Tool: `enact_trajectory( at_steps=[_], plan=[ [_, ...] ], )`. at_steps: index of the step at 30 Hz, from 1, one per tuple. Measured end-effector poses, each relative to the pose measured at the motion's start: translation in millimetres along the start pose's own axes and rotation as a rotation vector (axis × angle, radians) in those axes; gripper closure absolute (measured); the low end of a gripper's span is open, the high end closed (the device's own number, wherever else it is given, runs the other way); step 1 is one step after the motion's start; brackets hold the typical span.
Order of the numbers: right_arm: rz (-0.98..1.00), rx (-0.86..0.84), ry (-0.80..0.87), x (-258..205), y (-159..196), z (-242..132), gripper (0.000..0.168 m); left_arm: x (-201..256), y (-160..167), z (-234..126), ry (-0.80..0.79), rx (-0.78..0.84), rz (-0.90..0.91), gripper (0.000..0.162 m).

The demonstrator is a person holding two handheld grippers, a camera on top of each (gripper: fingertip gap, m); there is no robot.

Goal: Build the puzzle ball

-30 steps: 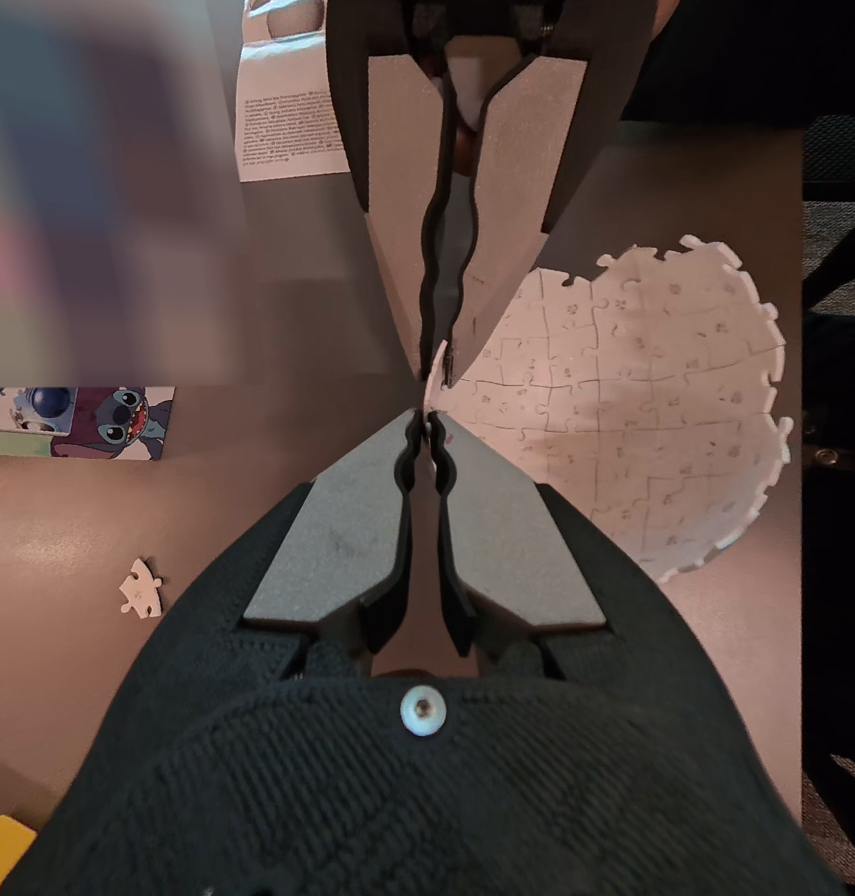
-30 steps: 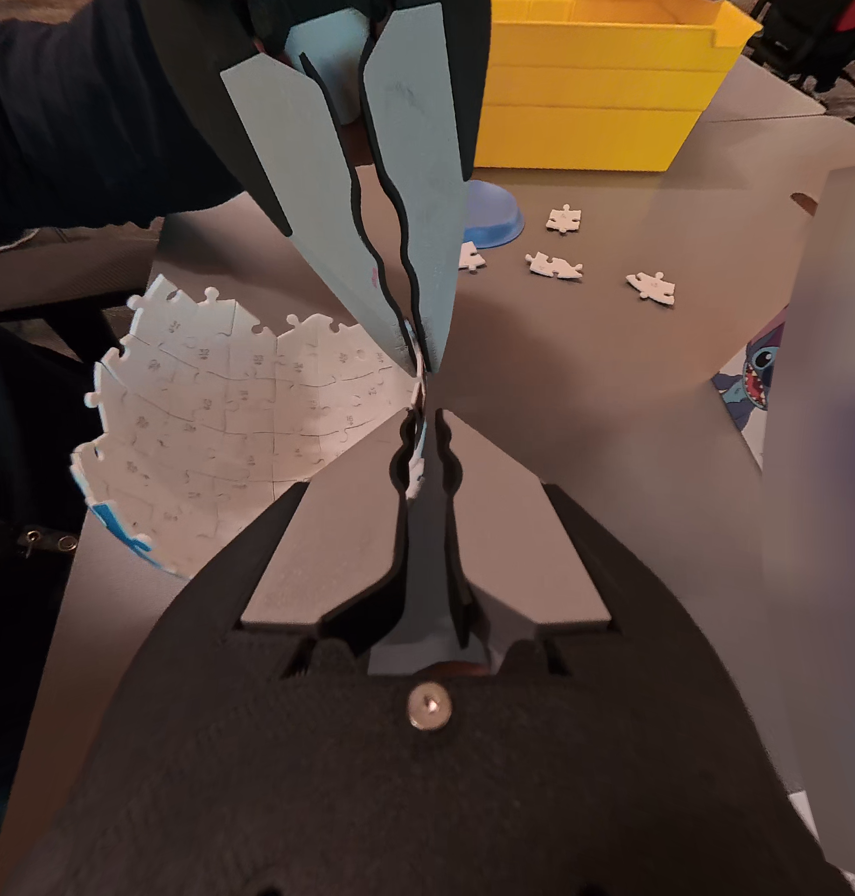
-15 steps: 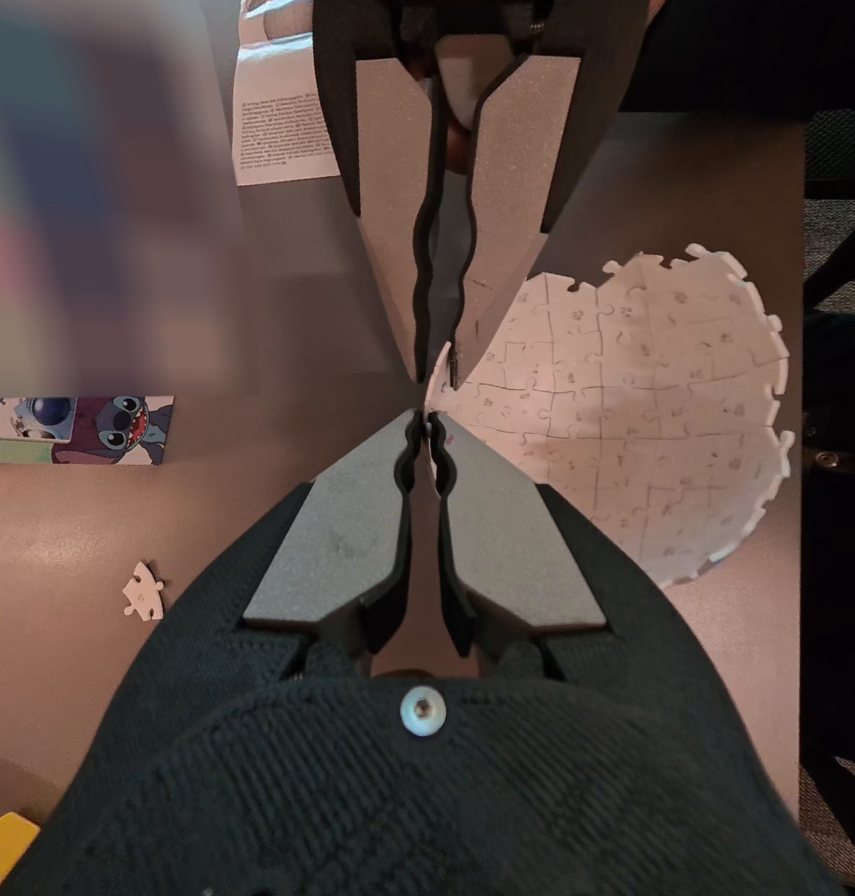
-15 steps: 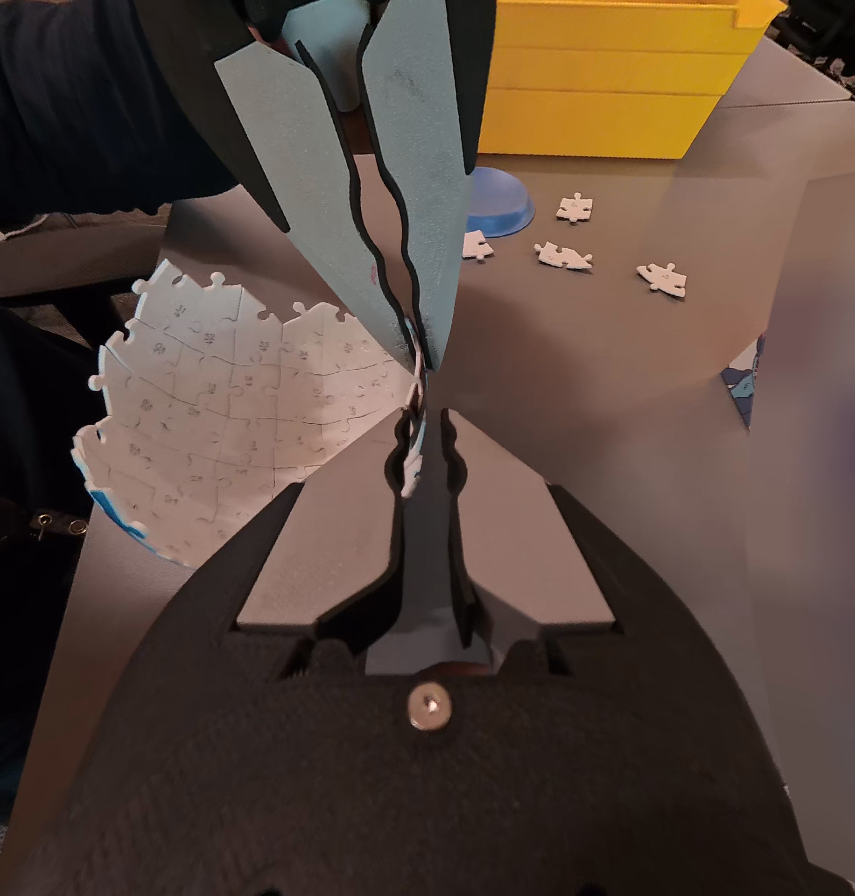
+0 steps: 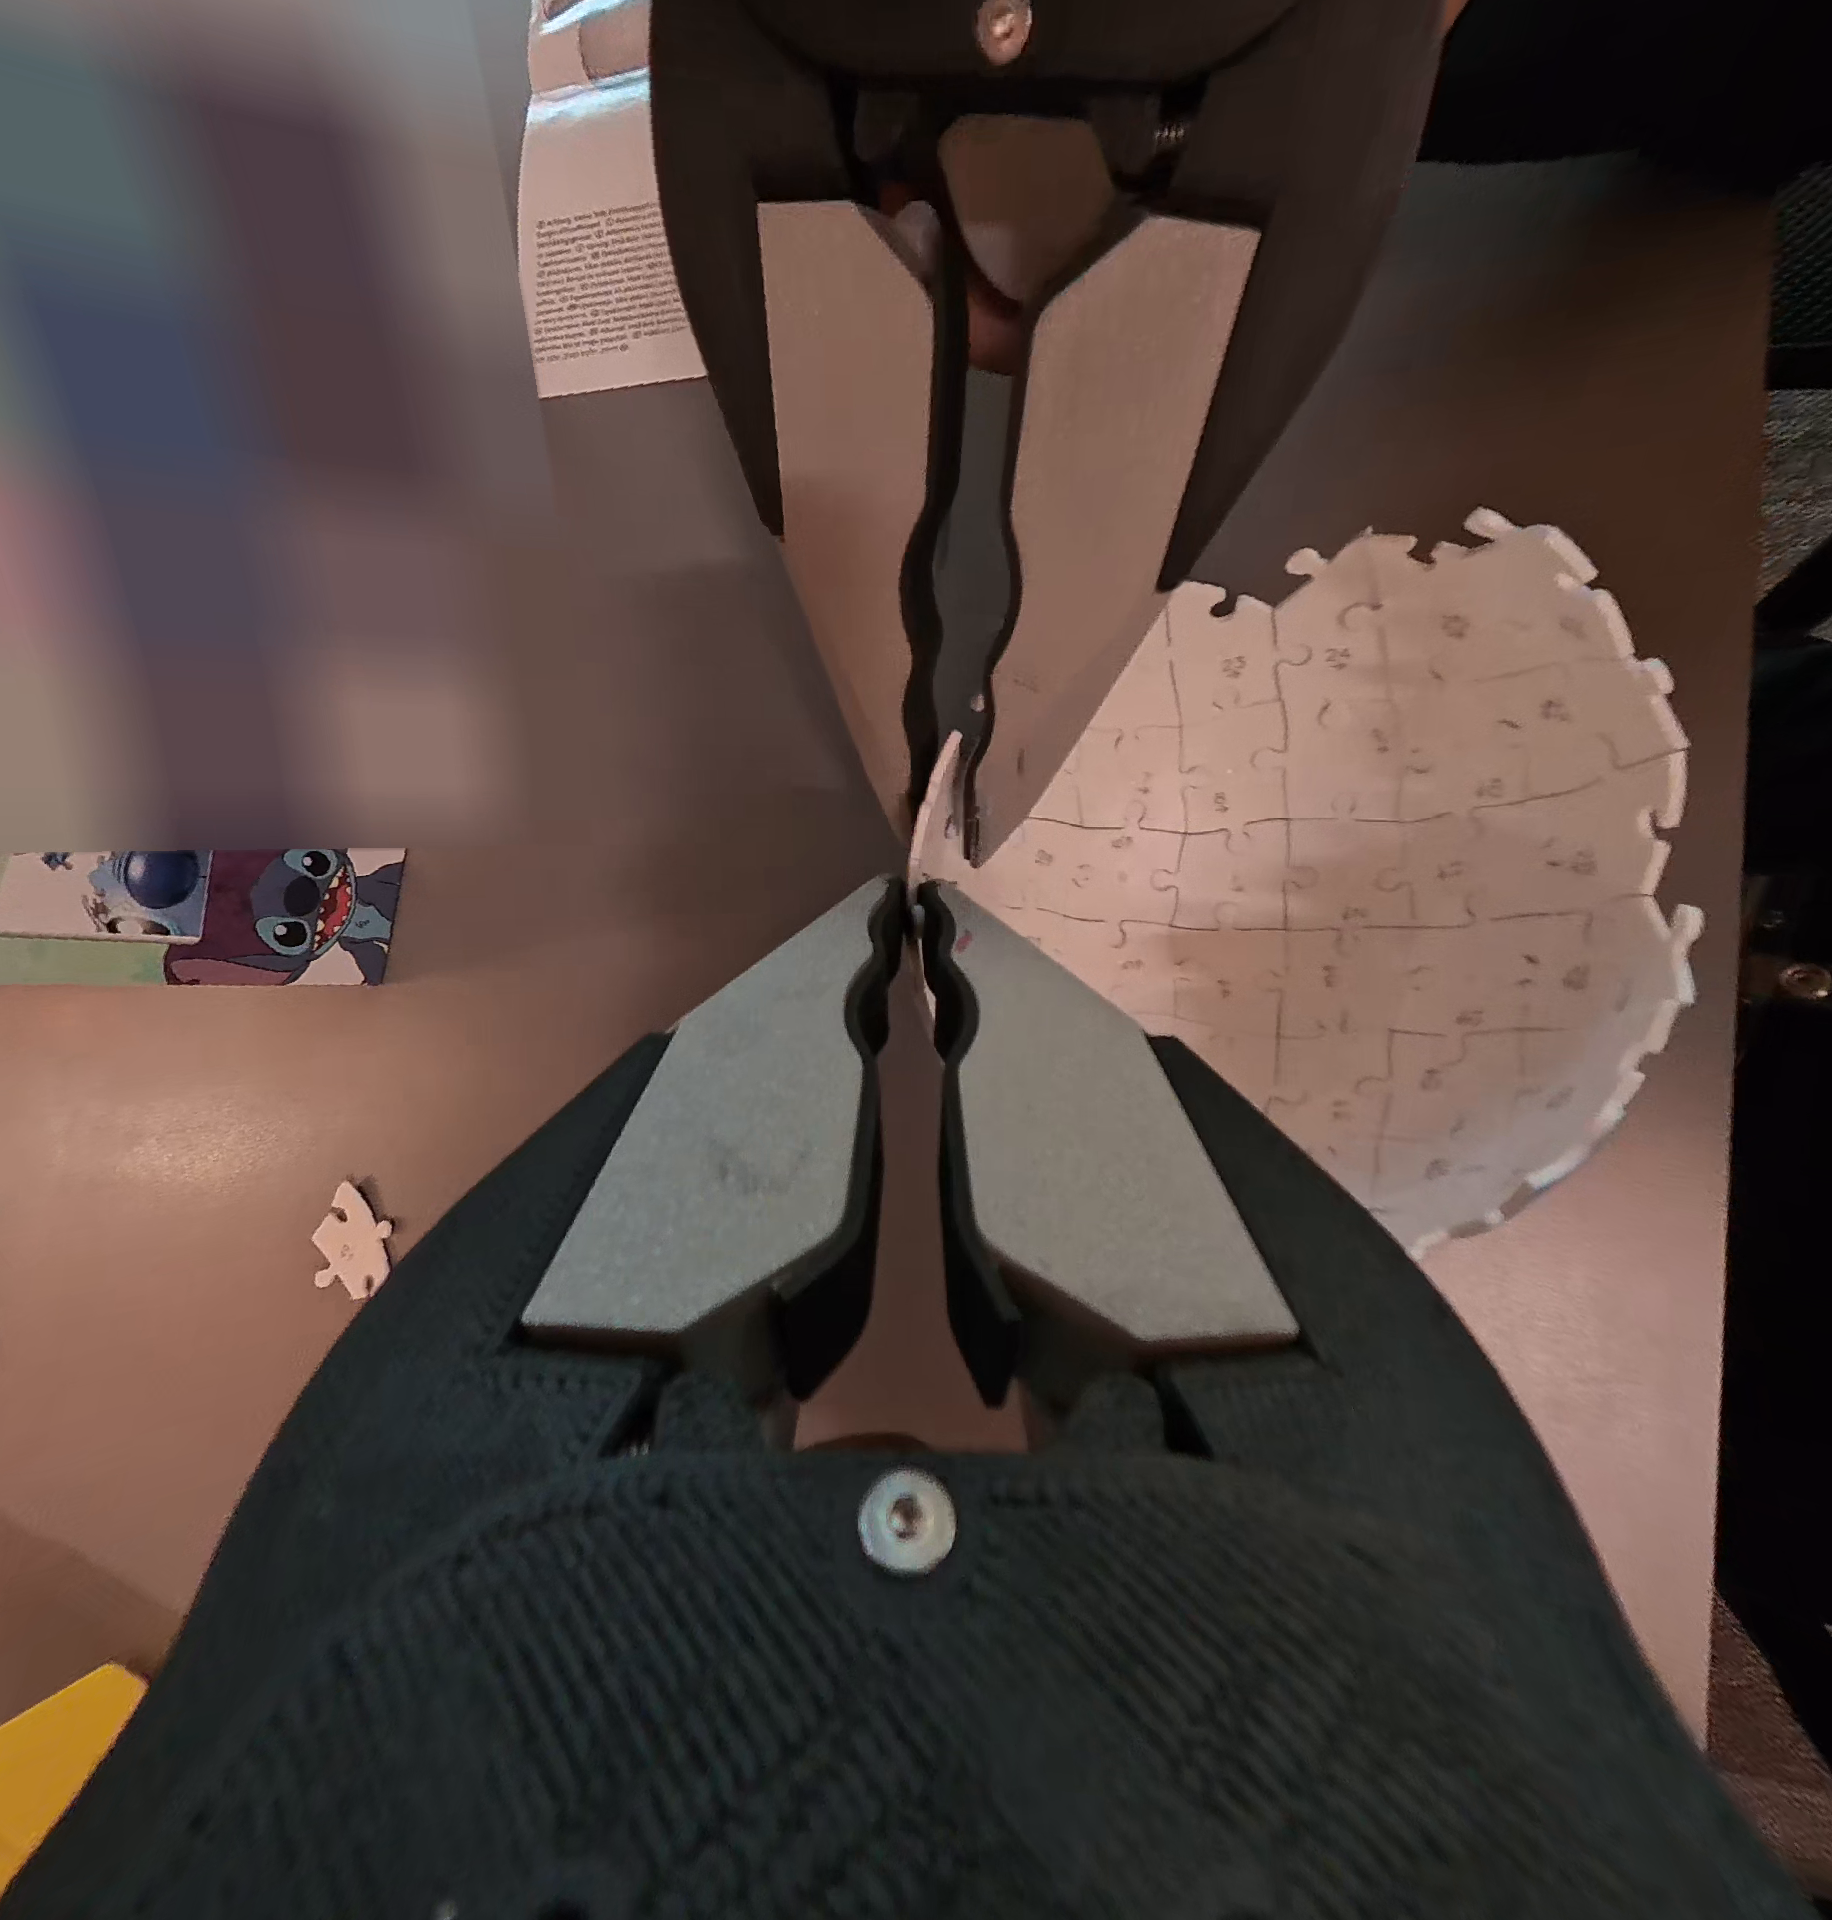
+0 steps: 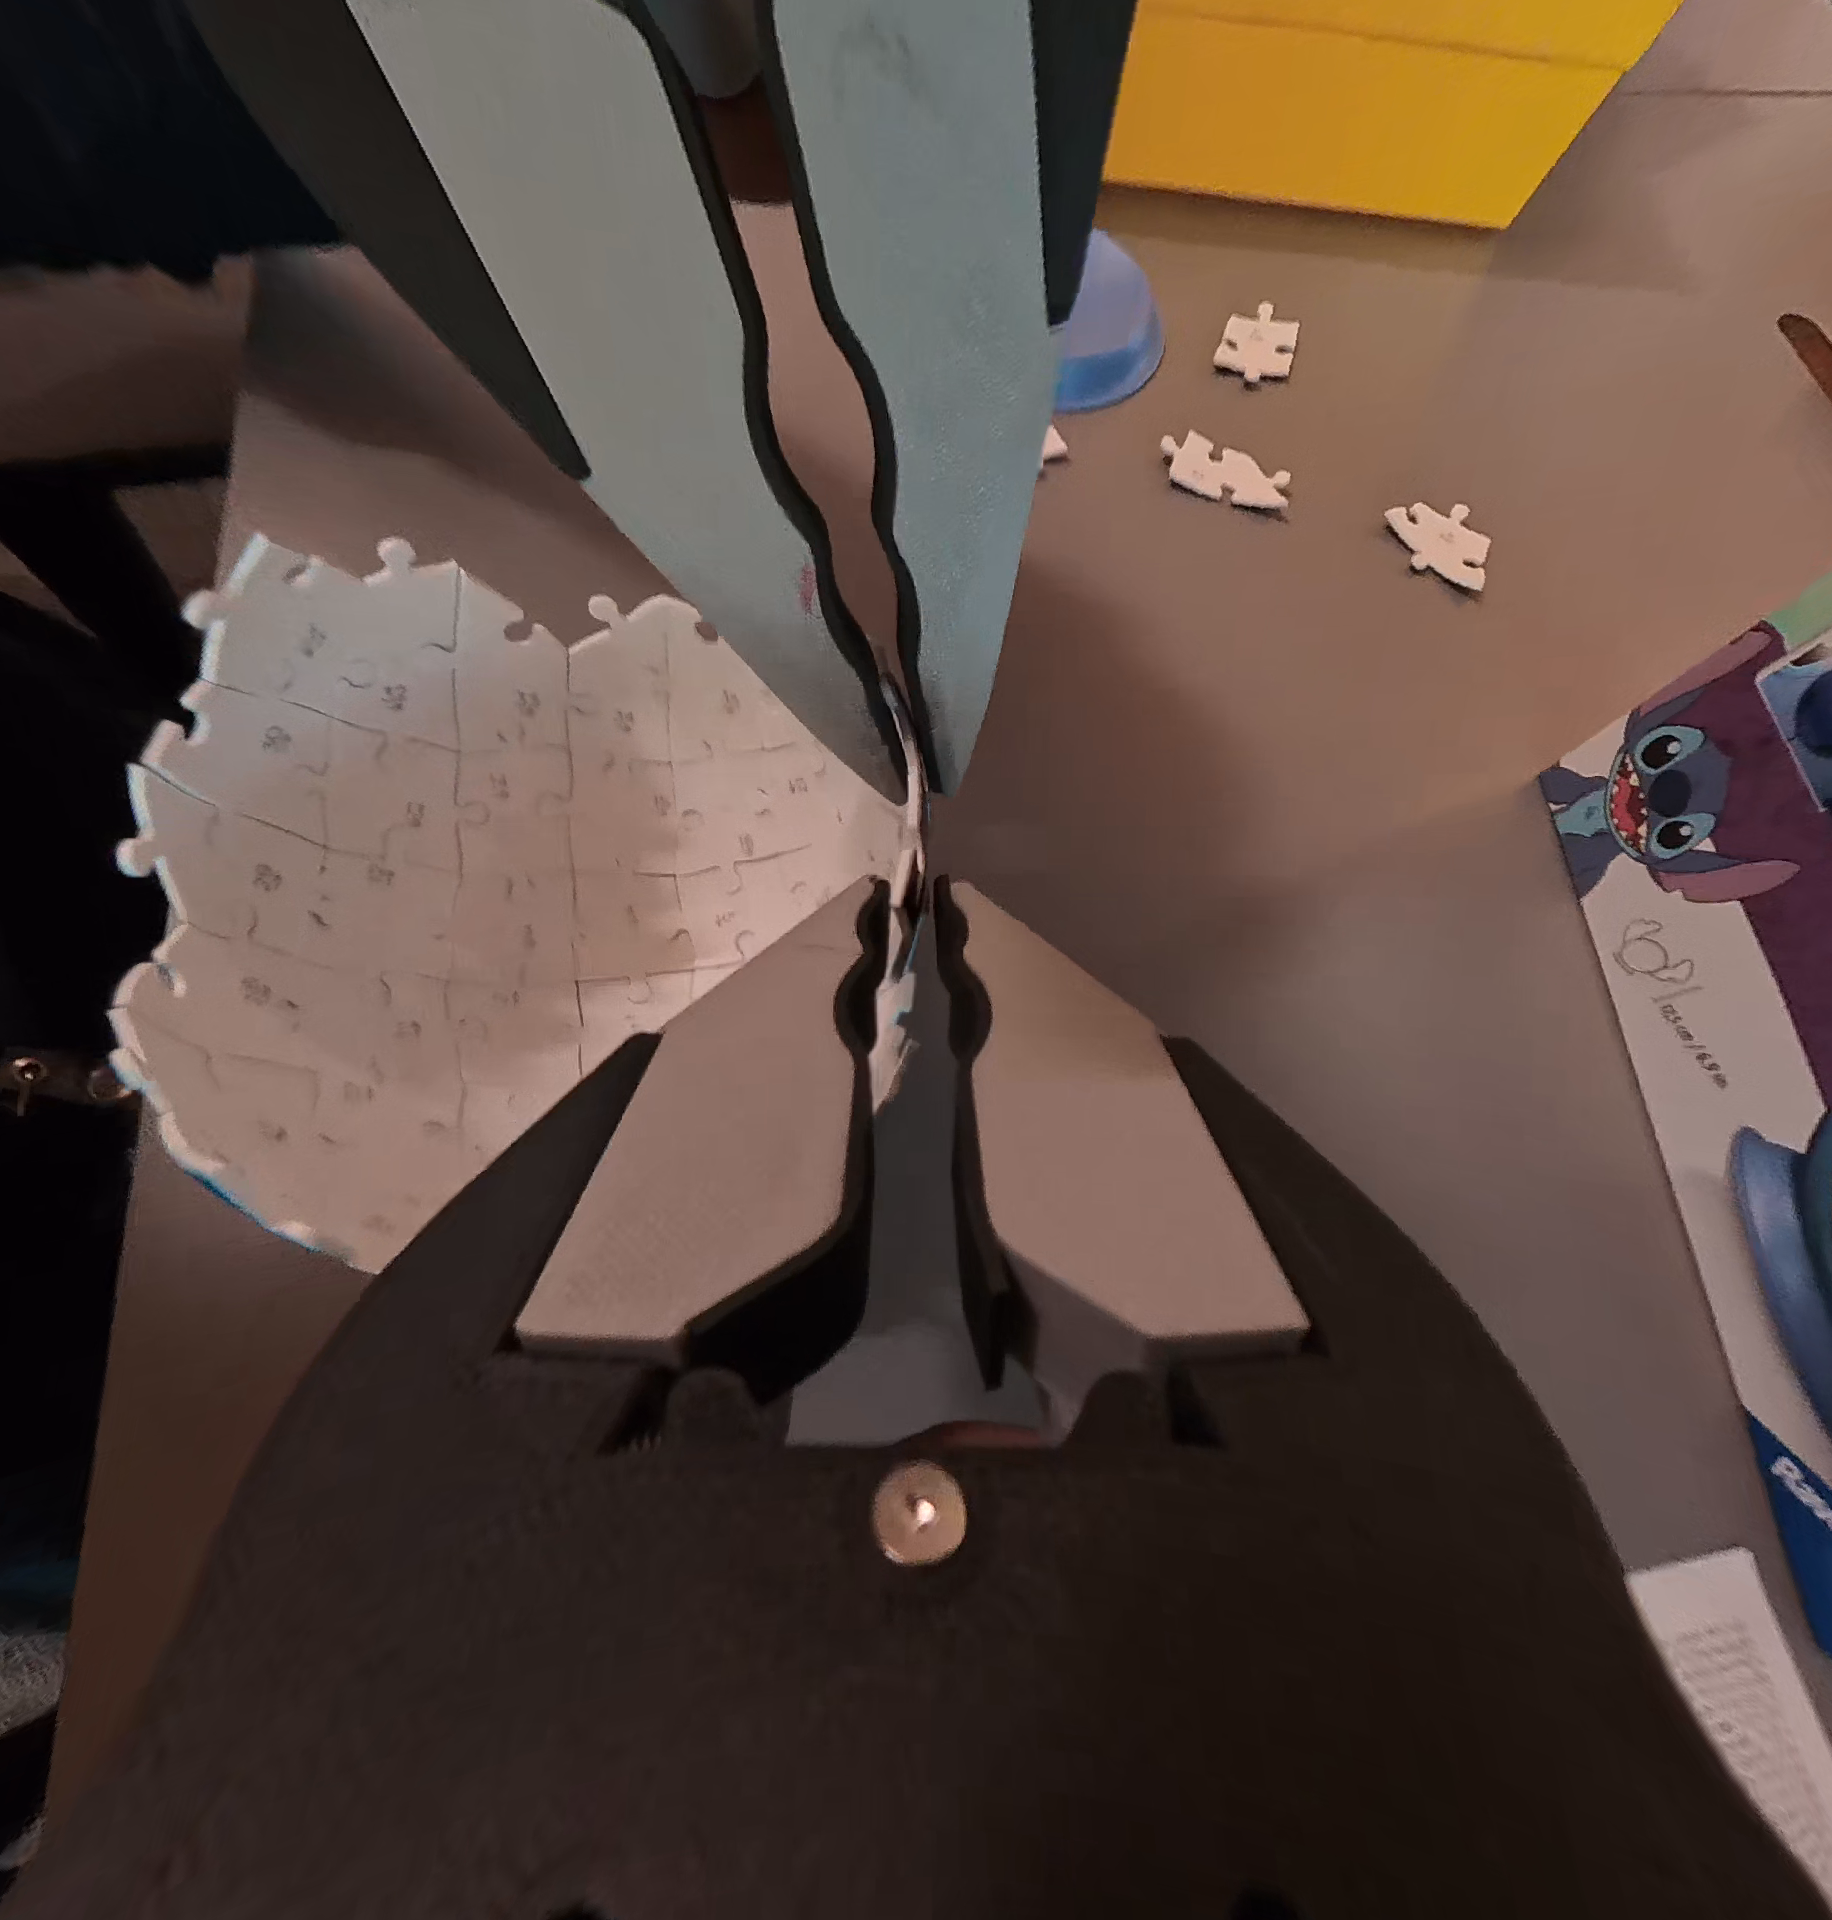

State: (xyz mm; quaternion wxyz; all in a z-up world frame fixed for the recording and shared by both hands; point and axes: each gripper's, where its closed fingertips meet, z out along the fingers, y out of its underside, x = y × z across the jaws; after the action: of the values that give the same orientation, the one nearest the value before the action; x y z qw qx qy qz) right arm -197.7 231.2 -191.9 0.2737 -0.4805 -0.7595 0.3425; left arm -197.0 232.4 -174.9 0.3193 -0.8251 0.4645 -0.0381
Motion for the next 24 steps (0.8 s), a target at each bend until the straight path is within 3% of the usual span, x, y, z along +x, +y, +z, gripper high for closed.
enact_trajectory(
  at_steps=[24],
  plan=[
    [-0.089,0.024,0.010,-1.3,-0.1,0.9,0.166,2.0,1.4,-1.9,-0.068,-0.056,0.019,0.161]
  ],
)
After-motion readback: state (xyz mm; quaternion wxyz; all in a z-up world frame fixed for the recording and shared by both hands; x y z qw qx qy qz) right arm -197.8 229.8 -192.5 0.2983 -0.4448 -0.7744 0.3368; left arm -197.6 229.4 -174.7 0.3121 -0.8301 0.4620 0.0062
